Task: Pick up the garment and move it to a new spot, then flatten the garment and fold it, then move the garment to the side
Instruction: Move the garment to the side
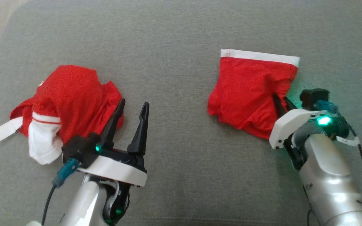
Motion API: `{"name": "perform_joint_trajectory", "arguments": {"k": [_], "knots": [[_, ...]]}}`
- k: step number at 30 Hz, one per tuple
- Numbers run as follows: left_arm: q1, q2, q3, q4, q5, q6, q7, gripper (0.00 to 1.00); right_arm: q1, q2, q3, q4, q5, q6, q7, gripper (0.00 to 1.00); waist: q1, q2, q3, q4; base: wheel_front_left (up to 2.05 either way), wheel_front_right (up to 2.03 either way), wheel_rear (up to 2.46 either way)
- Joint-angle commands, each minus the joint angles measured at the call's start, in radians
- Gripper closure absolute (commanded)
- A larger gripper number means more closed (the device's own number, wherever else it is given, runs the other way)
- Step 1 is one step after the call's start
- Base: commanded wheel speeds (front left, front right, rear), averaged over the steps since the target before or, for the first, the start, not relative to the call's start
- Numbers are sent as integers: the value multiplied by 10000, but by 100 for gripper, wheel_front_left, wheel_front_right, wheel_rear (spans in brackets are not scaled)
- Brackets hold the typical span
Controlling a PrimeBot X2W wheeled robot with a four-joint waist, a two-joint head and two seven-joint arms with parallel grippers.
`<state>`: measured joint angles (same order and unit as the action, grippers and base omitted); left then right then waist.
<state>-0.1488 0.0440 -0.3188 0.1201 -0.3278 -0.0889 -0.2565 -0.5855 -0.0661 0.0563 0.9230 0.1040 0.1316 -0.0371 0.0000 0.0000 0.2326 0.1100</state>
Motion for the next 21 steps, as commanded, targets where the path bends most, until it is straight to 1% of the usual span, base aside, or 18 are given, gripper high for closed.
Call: {"name": "perform_joint_trajectory", "arguments": {"k": [1, 4, 6, 8, 11, 14, 18, 21], "knots": [[-289, 62, 297, -312, 55, -6, -53, 0, -154, 158, 342, -69, -325, -9, -119, 100, 0, 0, -31, -184, 0, 0, 0], [-303, 62, 337, -347, 103, -24, -53, 0, -390, 43, 532, -75, -1252, -9, -203, 100, 0, 0, -9, -492, 0, 0, 0], [-333, 62, 338, -373, 120, -40, -53, 0, -533, -272, 800, -100, -1656, -9, -146, 100, 0, 0, 24, -680, 0, 0, 0], [-381, 62, 333, -395, 123, -47, -53, 0, -686, -765, 1084, -139, -1890, -9, -8, 100, 0, 0, 93, -839, 0, 0, 0], [-486, 62, 305, -424, 118, -59, -53, 0, -914, -1757, 1696, -181, -2047, -9, 204, 100, 0, 0, 249, -988, 0, 0, 0], [-599, 62, 273, -469, 106, -70, -53, 0, -1124, -2921, 2484, -202, -2034, -9, 410, 100, 0, 0, 454, -1039, 0, 0, 0], [-763, 62, 210, -513, 40, -96, -53, 0, -1374, -4530, 3596, -102, -1803, -9, 603, 100, 0, 0, 767, -945, 0, 0, 0], [-895, 62, 178, -529, -23, -109, -53, 0, -1584, -5527, 4095, -51, -1525, -9, 763, 100, 0, 0, 1017, -791, 0, 0, 0]]}}
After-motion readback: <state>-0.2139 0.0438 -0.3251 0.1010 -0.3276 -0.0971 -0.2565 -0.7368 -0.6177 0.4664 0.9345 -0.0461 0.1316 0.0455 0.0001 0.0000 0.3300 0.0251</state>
